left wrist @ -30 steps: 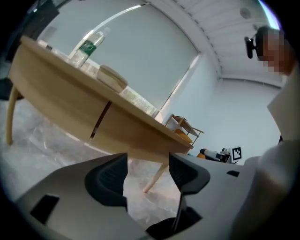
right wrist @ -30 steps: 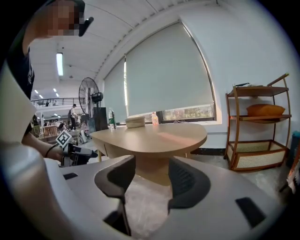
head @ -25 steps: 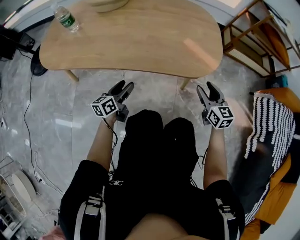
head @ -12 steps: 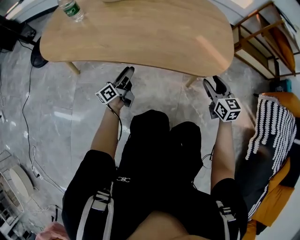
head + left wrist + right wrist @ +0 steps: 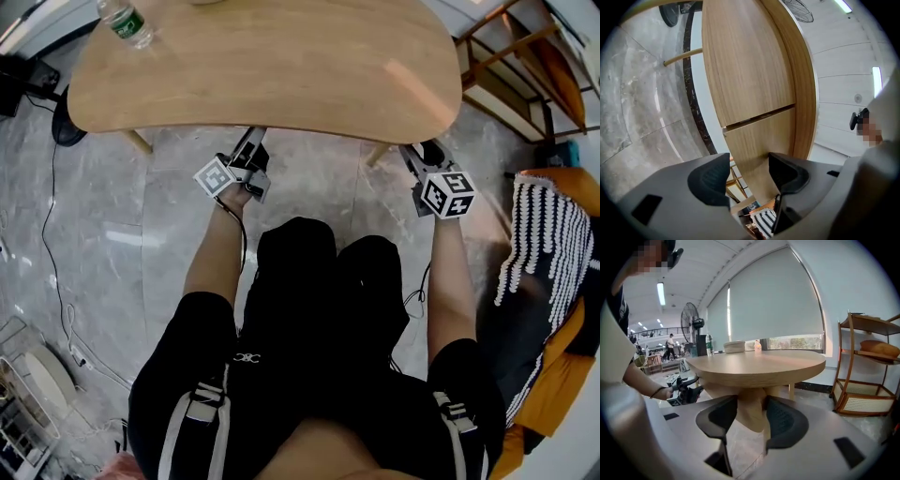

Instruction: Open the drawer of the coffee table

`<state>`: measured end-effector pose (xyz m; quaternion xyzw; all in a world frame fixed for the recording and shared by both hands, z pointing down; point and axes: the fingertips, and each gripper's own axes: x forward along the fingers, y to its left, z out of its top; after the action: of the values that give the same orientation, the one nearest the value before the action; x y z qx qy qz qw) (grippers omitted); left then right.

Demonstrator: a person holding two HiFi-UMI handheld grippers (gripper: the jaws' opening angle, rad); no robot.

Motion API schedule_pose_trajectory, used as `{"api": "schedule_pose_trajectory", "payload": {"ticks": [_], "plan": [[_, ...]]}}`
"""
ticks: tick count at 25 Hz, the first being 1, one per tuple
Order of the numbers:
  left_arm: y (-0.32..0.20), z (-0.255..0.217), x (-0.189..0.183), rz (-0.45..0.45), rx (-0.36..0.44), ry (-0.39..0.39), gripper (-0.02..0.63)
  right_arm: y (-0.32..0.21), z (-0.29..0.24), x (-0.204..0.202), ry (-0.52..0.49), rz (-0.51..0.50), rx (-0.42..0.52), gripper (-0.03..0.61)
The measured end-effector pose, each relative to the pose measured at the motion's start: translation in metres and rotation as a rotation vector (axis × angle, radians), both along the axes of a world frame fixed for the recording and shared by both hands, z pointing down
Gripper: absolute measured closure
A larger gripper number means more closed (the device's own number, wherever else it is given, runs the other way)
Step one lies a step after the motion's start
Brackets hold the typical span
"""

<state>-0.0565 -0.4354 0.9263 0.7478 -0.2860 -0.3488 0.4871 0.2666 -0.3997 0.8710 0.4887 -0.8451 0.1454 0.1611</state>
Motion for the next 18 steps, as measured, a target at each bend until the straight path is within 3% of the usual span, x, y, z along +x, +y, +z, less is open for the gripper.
{"api": "schedule_pose_trajectory", "payload": {"ticks": [12, 18], "plan": [[0.004, -0.007, 0.004, -0.012, -0.020, 0.000, 0.362, 0.006, 0.001, 0.005, 0.084, -0.073, 0.007, 0.411], [0.011, -0.002, 0.003, -0.002, -0.027, 0.001, 0.371, 0.014, 0.002, 0.007, 0.170, -0.252, -0.011, 0.449]]}}
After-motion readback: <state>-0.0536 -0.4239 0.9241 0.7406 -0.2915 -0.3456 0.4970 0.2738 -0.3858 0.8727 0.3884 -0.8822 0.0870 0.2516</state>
